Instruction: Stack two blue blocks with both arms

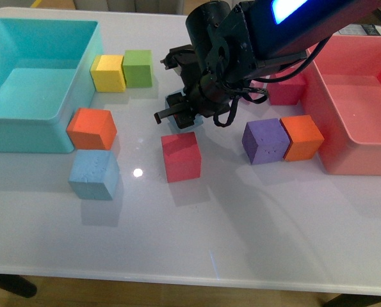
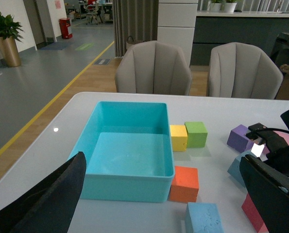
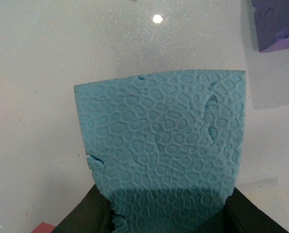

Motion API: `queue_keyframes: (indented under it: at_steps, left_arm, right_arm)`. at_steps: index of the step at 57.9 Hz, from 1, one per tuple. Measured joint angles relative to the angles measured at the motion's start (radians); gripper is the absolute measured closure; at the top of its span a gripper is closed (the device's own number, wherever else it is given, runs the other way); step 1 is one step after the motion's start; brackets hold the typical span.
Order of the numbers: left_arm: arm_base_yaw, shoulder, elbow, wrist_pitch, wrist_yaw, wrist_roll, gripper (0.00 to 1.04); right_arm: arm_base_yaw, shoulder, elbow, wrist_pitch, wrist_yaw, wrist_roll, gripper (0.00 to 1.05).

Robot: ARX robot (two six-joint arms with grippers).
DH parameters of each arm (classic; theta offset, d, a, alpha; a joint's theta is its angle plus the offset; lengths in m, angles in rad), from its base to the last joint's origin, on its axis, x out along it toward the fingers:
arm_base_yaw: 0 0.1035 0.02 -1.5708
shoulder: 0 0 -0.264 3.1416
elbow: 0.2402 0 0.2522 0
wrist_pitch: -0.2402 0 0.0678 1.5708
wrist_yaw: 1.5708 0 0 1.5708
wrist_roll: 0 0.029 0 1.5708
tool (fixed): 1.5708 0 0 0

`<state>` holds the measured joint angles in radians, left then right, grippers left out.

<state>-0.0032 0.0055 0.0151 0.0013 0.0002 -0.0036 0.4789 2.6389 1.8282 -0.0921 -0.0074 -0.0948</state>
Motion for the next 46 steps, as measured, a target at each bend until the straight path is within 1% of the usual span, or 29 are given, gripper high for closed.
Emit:
queue_keyframes:
  at_steps: [4,6,7,15,17,24,29,34,46]
  left_arm:
    - [0.000,0.000,0.000,0.000,0.000,0.000,0.09]
    - [0.000,0.000,0.000,0.000,0.000,0.000,0.09]
    - [0.000,0.000,0.000,0.000,0.000,0.000,0.09]
    - [0.000,0.000,0.000,0.000,0.000,0.000,0.09]
    - [0.000,0.000,0.000,0.000,0.000,0.000,0.09]
    - [0.000,0.000,0.000,0.000,0.000,0.000,0.09]
    - [0.000,0.000,0.000,0.000,0.000,0.000,0.09]
    - [0.000,0.000,0.000,0.000,0.000,0.000,0.09]
    - [0.000,0.000,0.000,0.000,0.000,0.000,0.09]
  right_arm:
    - [0.000,0.000,0.001,0.000,-0.001,0.001,0.69]
    - [0.000,0.000,0.001,0.000,-0.001,0.001,0.65]
    - [0.000,0.000,0.001,0.000,-0.002,0.001,0.61]
    - [0.000,0.000,0.001,0.003,-0.007,0.001,0.39]
    - [0.000,0.000,0.000,0.005,-0.007,0.002,0.36]
    - [0.000,-0.003,-0.018,0.026,-0.006,0.002,0.17]
    - [0.000,-0.018,-0.048,0.045,-0.007,0.004,0.07]
    - [0.000,-0.054,-0.092,0.069,-0.011,0.005,0.09]
    - [0.000,-0.219,-0.229,0.153,-0.027,0.013,0.09]
